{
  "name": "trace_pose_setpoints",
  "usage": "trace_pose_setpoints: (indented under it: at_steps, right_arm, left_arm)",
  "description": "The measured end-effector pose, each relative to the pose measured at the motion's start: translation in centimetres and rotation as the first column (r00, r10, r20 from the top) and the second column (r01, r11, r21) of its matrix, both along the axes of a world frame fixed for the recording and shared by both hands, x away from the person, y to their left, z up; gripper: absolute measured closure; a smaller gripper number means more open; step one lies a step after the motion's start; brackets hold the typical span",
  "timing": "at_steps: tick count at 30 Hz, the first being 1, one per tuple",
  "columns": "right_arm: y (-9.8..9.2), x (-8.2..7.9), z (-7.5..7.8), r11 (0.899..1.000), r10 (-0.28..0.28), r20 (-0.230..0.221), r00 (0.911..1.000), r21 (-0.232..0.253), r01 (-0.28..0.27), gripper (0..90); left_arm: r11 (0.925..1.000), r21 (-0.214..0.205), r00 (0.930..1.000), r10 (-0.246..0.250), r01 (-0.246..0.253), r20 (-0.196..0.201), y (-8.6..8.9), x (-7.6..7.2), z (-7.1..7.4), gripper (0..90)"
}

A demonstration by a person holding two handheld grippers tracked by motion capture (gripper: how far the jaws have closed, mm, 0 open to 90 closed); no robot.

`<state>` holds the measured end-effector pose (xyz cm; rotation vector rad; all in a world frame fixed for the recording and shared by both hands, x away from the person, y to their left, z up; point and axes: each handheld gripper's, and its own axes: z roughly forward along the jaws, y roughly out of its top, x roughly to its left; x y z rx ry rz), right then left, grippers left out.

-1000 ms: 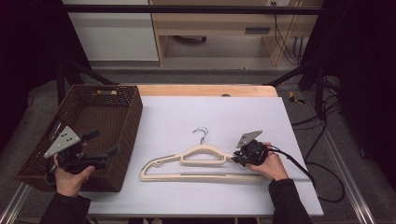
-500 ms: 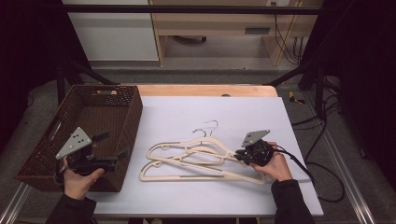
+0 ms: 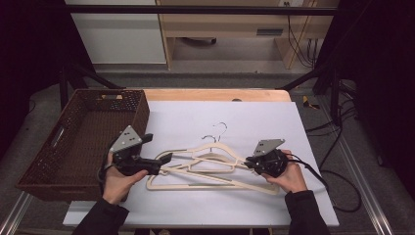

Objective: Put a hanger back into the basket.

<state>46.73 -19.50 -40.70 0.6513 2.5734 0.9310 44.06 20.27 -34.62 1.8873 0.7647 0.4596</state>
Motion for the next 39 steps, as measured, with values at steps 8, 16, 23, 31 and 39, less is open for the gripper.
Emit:
trace_pose_setpoints:
  at_steps: [8, 16, 23, 31, 39]
  right_arm:
    - [0.0, 0.0, 0.0, 1.000, -0.003, 0.000, 1.0000, -0.003, 0.003, 79.6]
    - [0.0, 0.0, 0.0, 1.000, 0.003, 0.003, 1.0000, -0.001, -0.003, 79.5]
    - [0.0, 0.0, 0.0, 1.000, 0.005, 0.005, 1.0000, 0.004, -0.005, 79.5]
    - [0.1, 0.0, 0.0, 1.000, 0.005, 0.007, 1.0000, -0.002, -0.005, 79.6]
    - [0.0, -0.1, 0.1, 1.000, 0.014, 0.009, 0.9999, 0.008, -0.014, 79.5]
  left_arm:
    - [0.9985, 0.020, 0.9977, -0.051, 0.052, -0.044, -3.8, 2.7, -1.5, 10.3]
    - [0.9933, 0.098, 0.9958, -0.055, 0.062, -0.073, -6.3, 5.5, -4.0, 14.0]
    - [0.9807, 0.174, 0.9892, -0.067, 0.089, -0.130, -8.2, 8.2, -6.5, 23.2]
    - [0.9553, 0.255, 0.9801, -0.109, 0.150, -0.166, -10.3, 9.9, -8.5, 32.4]
    - [0.9240, 0.324, 0.9685, -0.141, 0.203, -0.205, -11.3, 10.6, -9.7, 55.1]
